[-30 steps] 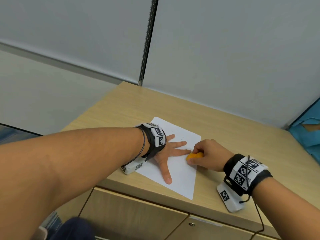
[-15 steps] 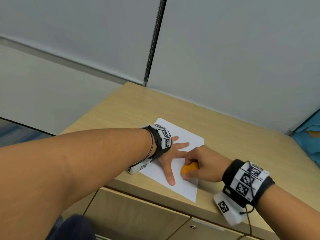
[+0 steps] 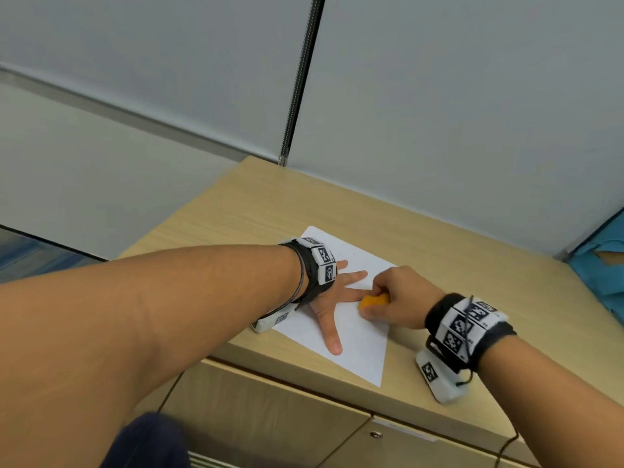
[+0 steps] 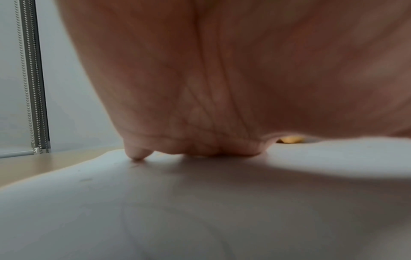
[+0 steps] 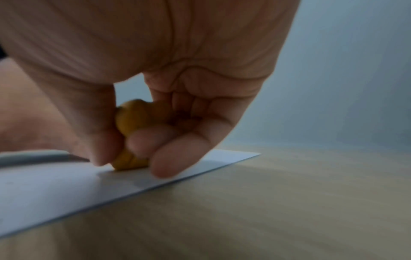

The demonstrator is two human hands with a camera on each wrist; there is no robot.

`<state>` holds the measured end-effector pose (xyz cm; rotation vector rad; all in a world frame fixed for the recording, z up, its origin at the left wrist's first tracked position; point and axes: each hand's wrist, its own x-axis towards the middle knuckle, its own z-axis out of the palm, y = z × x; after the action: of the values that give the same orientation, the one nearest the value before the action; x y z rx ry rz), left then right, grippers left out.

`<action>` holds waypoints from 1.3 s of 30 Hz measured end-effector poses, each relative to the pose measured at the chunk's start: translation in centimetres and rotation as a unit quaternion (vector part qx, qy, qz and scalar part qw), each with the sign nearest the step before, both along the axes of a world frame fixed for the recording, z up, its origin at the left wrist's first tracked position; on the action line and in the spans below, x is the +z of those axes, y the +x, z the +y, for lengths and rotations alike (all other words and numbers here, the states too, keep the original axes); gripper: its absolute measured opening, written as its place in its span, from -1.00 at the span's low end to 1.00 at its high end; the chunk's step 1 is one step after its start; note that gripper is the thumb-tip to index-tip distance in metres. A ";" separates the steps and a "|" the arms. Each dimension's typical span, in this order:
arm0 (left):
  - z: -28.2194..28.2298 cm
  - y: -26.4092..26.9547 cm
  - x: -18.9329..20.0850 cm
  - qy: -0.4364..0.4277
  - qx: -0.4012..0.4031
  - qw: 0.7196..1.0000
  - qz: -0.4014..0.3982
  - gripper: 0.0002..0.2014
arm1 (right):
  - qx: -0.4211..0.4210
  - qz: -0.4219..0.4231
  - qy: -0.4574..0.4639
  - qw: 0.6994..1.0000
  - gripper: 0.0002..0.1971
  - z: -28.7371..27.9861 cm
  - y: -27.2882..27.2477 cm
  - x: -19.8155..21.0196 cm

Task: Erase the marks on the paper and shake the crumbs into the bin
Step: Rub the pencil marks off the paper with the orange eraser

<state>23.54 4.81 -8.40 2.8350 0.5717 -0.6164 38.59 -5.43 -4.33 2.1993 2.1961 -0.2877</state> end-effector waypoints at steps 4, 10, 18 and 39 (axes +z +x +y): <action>-0.8 -0.5 1.5 0.085 -0.032 0.993 0.070 0.24 | 0.071 0.039 -0.041 0.996 -0.78 -1.0 -1.9 -0.4; -0.5 -0.4 1.0 0.097 -0.017 0.994 0.052 0.28 | 0.012 -0.005 -0.015 1.000 -0.74 0.6 -0.8 0.7; -0.4 -0.3 0.9 0.082 -0.015 0.995 0.049 0.31 | 0.062 0.012 -0.038 0.997 -0.73 -0.1 -1.6 0.3; -0.3 -0.3 0.9 0.080 -0.014 0.996 0.043 0.36 | 0.041 -0.028 0.011 0.999 -0.74 0.6 -2.4 0.4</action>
<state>23.24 4.52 -7.47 2.9819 0.6220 -0.7312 36.19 -4.79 -3.93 2.0944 2.2633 -0.1973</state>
